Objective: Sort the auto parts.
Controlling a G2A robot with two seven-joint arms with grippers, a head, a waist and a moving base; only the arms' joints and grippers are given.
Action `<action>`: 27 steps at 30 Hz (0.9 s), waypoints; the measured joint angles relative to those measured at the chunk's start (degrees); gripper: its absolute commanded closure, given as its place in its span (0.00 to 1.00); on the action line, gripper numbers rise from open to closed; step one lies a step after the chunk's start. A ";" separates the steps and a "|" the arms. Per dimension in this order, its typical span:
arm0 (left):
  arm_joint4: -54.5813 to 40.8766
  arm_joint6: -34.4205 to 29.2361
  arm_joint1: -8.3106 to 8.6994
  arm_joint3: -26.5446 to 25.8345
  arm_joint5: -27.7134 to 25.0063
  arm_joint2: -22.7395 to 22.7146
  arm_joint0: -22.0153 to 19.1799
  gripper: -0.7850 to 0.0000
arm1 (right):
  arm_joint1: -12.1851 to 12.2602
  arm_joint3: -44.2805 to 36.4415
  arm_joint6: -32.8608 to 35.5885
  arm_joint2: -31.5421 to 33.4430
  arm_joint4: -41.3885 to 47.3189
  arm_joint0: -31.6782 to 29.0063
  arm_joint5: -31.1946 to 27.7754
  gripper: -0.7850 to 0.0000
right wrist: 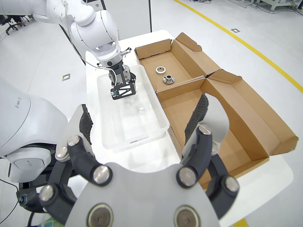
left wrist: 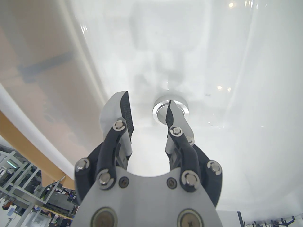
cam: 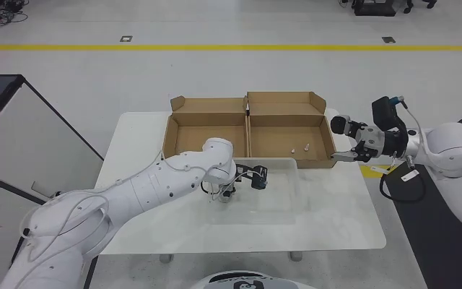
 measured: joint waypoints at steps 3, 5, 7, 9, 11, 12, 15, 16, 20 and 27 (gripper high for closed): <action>-0.34 0.27 0.25 -0.23 -0.27 0.00 -0.11 0.53 | 0.00 0.00 0.00 0.00 0.00 0.00 0.00 0.00; -0.52 0.39 0.49 -0.58 -0.38 0.00 -0.22 0.53 | 0.00 0.00 0.00 0.00 0.00 0.00 0.00 0.00; -0.77 0.43 0.86 -1.13 -0.43 0.00 -0.46 0.53 | 0.00 0.00 0.00 0.00 0.00 0.00 0.00 0.00; -1.05 -0.03 1.32 -1.76 0.03 0.00 -0.83 0.54 | 0.00 0.00 0.00 0.00 0.00 0.00 0.00 0.00; -1.30 -0.43 1.73 -2.28 0.42 0.00 -0.98 0.54 | 0.00 0.00 0.00 0.00 0.00 0.00 0.00 0.00; -1.34 -0.66 2.01 -2.49 0.66 0.00 -0.98 0.54 | 0.00 0.00 0.00 0.00 0.00 0.00 0.00 0.00; -1.15 -0.96 2.59 -2.72 0.97 0.00 -0.63 0.54 | 0.00 0.00 0.00 0.00 0.00 0.00 0.00 0.00; -1.06 -0.98 2.72 -2.80 0.98 0.00 -0.49 0.54 | 0.00 0.00 0.00 0.00 0.00 0.00 0.00 0.00; -0.58 -0.83 3.03 -2.99 0.84 0.00 0.11 0.55 | 0.00 0.00 0.00 0.00 0.00 0.00 0.00 0.00; 0.44 -0.73 2.65 -1.71 0.73 0.00 0.77 0.56 | 0.00 0.00 0.00 0.00 0.00 0.00 0.00 0.00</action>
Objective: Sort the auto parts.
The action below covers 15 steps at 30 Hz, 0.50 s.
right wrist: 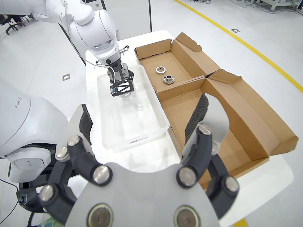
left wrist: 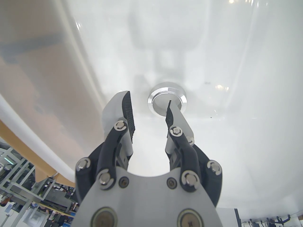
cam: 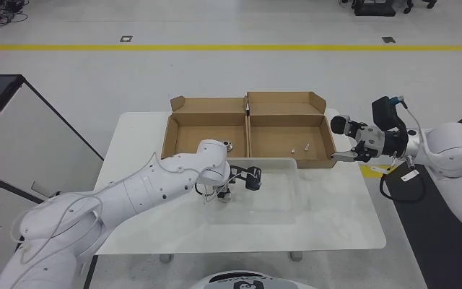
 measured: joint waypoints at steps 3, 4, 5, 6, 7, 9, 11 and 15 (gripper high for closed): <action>0.54 0.27 -0.31 0.80 -0.27 0.00 0.25 0.56 | 0.00 0.00 0.00 0.00 0.00 0.00 0.00 0.00; 0.64 0.36 -0.43 1.01 -0.36 0.00 0.30 0.56 | 0.00 0.00 0.00 0.00 0.00 0.00 0.00 0.00; 0.72 0.43 -0.55 1.23 -0.42 0.00 0.34 0.57 | 0.00 0.00 0.00 0.00 0.00 0.00 0.00 0.00; 0.82 0.53 -0.74 1.53 -0.53 0.00 0.40 0.57 | 0.00 0.00 0.00 0.00 0.00 0.00 0.00 0.00; 0.87 0.62 -0.88 1.79 -0.62 0.00 0.44 0.57 | 0.00 0.00 0.00 0.00 0.00 0.00 0.00 0.00; 1.07 0.79 -1.24 2.44 -0.79 0.00 0.56 0.58 | 0.00 0.00 0.00 0.00 0.00 0.00 0.00 0.00; 1.23 0.92 -1.55 2.95 -0.93 0.00 0.62 0.58 | 0.00 0.00 0.00 0.00 0.00 0.00 0.00 0.00; 1.49 1.29 -2.22 4.09 -1.29 0.00 0.59 0.60 | 0.00 0.00 0.00 0.00 0.00 0.00 0.00 0.00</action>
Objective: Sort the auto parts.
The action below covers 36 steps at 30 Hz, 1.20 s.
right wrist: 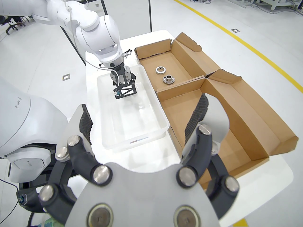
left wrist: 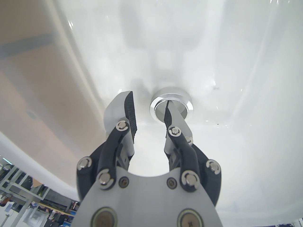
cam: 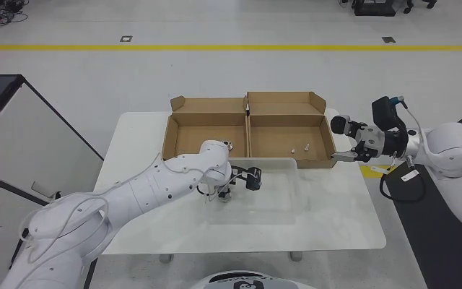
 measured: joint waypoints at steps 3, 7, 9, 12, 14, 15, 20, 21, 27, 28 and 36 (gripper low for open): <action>-0.10 0.17 -0.49 0.55 -0.16 0.00 -0.21 0.60 | 0.00 0.00 0.00 0.00 0.00 0.00 0.00 0.00; -0.29 0.73 -1.12 0.98 -0.73 0.00 -0.39 0.61 | 0.00 0.00 0.00 0.00 0.00 0.00 0.00 0.00; -0.12 0.86 -1.38 1.29 -0.86 0.00 -0.39 0.62 | 0.00 0.00 0.00 0.00 0.00 0.00 0.00 0.00; 0.27 0.99 -1.66 1.77 -0.99 0.00 -0.29 0.64 | 0.00 0.00 0.00 0.00 0.00 0.00 0.00 0.00; 0.38 1.01 -1.76 2.12 -1.01 0.00 -0.25 0.64 | 0.00 0.00 0.00 0.00 0.00 0.00 0.00 0.00; 0.39 0.94 -1.81 2.32 -0.94 0.00 -0.25 0.64 | 0.00 0.00 0.00 0.00 0.00 0.00 0.00 0.00; 0.18 0.92 -2.01 2.71 -0.92 0.00 -0.11 0.66 | 0.00 0.00 0.00 0.00 0.00 0.00 0.00 0.00; 0.23 1.00 -2.08 2.78 -1.01 0.00 -0.01 0.67 | 0.00 0.00 0.00 0.00 0.00 0.00 0.00 0.00; 0.66 1.48 -2.42 3.51 -1.48 0.00 0.24 0.74 | 0.00 0.00 0.00 0.00 0.00 0.00 0.00 0.00; 0.78 1.59 -2.49 3.65 -1.59 0.00 0.28 0.82 | 0.00 0.00 0.00 0.00 0.00 0.00 0.00 0.00; 1.16 2.58 -3.07 5.25 -2.58 -0.01 0.45 1.00 | 0.00 0.00 0.00 0.00 0.00 0.00 0.00 0.00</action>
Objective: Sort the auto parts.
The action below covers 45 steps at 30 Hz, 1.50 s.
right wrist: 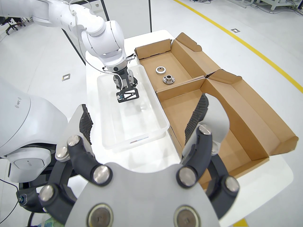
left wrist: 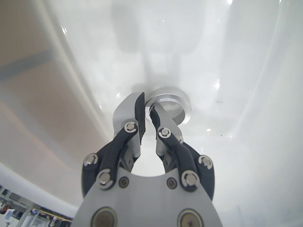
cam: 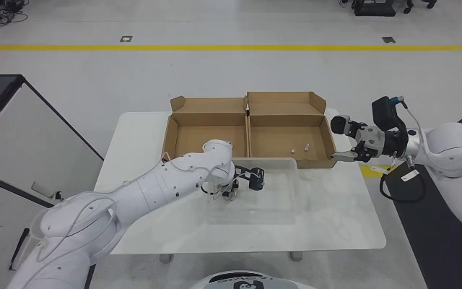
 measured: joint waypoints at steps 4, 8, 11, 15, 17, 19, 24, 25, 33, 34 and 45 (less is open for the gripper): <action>-1.13 0.12 -0.02 -0.30 -0.12 0.02 -0.64 1.00 | 0.00 0.00 0.00 0.00 0.00 0.00 0.00 0.00; -3.21 -1.00 0.80 -2.92 1.00 0.01 -2.33 1.00 | 0.00 0.00 0.00 0.00 0.00 0.00 0.00 0.00; -4.60 -2.24 2.01 -6.49 2.25 0.01 -3.85 1.00 | 0.00 0.00 0.00 0.00 0.00 0.00 0.00 0.00; -6.15 -4.05 4.39 -12.60 4.06 -0.54 -5.57 1.00 | 0.00 0.00 0.00 0.00 0.00 0.00 0.00 0.00; -6.19 -4.78 5.60 -15.56 4.79 -1.46 -5.71 1.00 | 0.00 0.00 0.00 0.00 0.00 0.00 0.00 0.00; -5.84 -5.59 7.14 -19.21 5.61 -2.94 -5.40 1.00 | 0.00 0.00 0.00 0.00 0.00 0.00 0.00 0.00; -3.89 -7.17 11.10 -27.74 7.19 -6.95 -3.14 1.00 | 0.00 0.00 0.00 0.00 0.00 0.00 0.00 0.00; -3.63 -7.29 11.77 -29.11 7.35 -7.60 -2.57 1.00 | 0.00 0.00 0.00 0.00 0.00 0.00 0.00 0.00; -5.52 -6.12 14.49 -32.56 6.97 -10.86 0.87 1.00 | 0.00 0.00 0.00 0.00 0.00 0.00 0.00 0.00; -5.50 -6.13 14.48 -32.55 6.97 -10.84 0.86 1.00 | 0.00 0.00 0.00 0.00 0.00 0.00 0.00 0.00; -6.23 5.20 15.52 -30.06 6.92 -15.55 3.47 1.00 | 0.00 0.00 0.00 0.00 0.00 0.00 0.00 0.00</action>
